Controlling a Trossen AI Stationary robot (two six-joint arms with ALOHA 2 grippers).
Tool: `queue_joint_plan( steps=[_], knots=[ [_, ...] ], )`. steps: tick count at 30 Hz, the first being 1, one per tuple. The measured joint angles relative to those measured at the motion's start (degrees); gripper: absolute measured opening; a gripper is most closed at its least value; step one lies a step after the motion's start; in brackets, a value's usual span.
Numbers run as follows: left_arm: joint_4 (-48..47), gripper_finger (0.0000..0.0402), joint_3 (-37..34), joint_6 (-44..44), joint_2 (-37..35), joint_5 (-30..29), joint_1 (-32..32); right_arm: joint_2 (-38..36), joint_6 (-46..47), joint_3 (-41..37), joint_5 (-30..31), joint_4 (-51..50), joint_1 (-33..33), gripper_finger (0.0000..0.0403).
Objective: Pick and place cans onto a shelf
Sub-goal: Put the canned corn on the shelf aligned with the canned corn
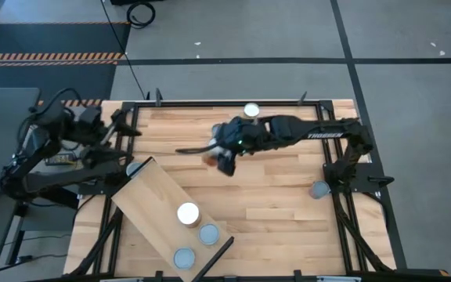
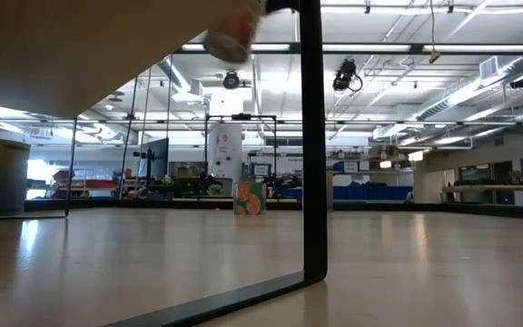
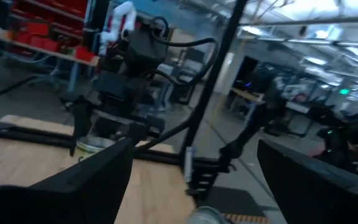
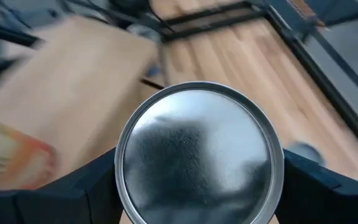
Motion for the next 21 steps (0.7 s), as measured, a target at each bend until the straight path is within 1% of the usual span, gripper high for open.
queue_joint_plan(
  steps=[5,7,10,11,13,18,21],
  knots=[
    [-0.91,0.0348,0.00,-1.10,-1.96,-0.86,-2.69,7.92,2.52,11.74,-0.90,-1.52,3.88,0.0316],
    [-1.49,0.0348,0.00,-1.34,-1.93,-1.84,-2.96,10.63,1.60,16.15,-0.82,-5.27,5.11,0.0316],
    [-1.82,0.0348,0.00,-1.47,-1.90,-1.89,-3.25,13.41,1.07,21.27,-0.69,-13.61,6.48,0.0316],
    [-1.86,0.0348,0.00,-1.66,-1.90,-1.89,-3.29,13.96,1.49,22.10,-0.59,-15.74,6.78,0.0316],
    [-2.19,0.0348,-0.01,-2.10,-1.90,-1.89,-3.31,13.96,1.62,21.37,-1.03,-16.62,7.28,0.0316],
    [-2.25,0.0348,-0.02,-2.78,-1.92,-2.01,-3.31,14.11,0.85,20.81,-6.61,-15.99,8.48,0.0316],
    [-2.25,0.0348,-0.02,-2.76,-1.90,-3.12,-3.31,14.08,0.89,20.81,-6.95,-14.16,9.24,0.0316]
  ],
)
